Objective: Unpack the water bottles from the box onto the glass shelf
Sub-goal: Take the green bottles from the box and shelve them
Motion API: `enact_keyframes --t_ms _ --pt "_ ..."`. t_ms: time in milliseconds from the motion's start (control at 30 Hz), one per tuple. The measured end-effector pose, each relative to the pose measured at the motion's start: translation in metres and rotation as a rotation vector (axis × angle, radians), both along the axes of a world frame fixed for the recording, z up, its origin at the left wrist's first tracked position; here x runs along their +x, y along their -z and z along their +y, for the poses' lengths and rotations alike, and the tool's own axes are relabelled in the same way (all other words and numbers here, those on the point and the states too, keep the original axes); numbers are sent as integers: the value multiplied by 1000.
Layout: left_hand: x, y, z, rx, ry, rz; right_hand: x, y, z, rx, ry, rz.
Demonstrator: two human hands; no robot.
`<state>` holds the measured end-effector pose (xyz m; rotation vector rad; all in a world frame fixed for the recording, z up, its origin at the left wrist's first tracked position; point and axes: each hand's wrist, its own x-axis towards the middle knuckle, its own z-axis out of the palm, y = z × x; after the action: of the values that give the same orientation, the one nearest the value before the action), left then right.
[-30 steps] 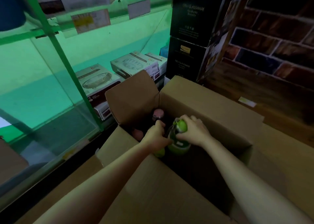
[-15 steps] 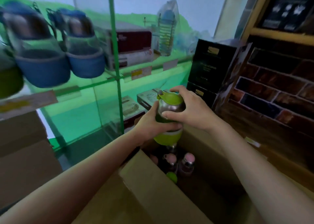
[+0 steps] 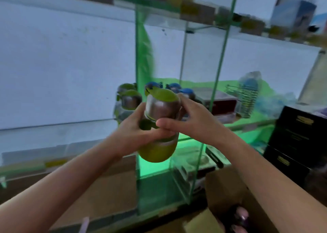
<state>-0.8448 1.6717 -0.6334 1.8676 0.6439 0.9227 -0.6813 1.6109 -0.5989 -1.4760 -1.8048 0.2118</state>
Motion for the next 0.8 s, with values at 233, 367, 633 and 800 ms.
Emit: enact_keyframes --t_ms 233,367,633,800 --pt "-89 -22 29 -88 -233 21 -89 -14 64 1 -96 -56" --pt "-115 -9 53 -123 -333 73 -124 -2 93 -76 -75 -104" --pt "-123 22 104 -190 -445 66 -160 29 136 -305 5 -50" --pt "-112 27 133 -183 -482 -23 -163 42 157 -334 12 20"
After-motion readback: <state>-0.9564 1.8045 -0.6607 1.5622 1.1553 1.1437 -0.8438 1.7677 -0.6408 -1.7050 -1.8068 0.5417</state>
